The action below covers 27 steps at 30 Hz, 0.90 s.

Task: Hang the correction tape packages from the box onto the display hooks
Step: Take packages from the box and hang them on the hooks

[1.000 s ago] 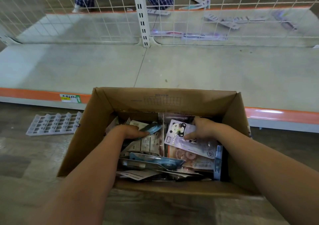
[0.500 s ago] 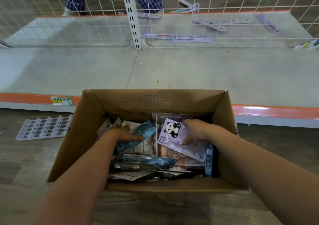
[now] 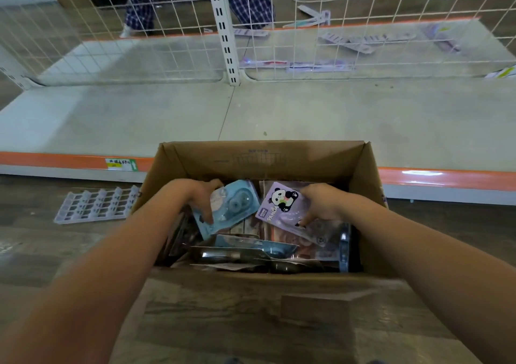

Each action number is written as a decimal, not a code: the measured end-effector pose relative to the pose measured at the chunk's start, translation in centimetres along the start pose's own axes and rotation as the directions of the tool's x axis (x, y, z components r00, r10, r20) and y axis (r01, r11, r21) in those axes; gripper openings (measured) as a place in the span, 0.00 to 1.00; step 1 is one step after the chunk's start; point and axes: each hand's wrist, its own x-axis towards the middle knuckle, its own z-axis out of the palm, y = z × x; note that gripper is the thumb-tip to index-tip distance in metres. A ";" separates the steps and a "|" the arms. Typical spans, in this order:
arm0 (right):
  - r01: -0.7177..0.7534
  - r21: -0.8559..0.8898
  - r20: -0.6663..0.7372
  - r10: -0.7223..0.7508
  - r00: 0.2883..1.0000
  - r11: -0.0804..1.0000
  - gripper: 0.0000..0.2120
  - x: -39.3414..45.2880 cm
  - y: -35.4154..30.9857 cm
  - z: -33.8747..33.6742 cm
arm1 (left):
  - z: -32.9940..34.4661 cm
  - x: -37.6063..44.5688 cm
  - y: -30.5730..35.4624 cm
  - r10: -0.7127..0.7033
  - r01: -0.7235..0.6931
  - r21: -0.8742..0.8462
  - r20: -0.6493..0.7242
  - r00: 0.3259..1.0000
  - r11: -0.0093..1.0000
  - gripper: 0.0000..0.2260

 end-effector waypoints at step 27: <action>-0.048 0.531 -0.165 0.159 0.973 0.846 0.15 -2.3 0.2 -0.6 | 3.1 0.0 4.4 -0.140 -0.070 -0.861 -0.161 0.977 0.503 0.13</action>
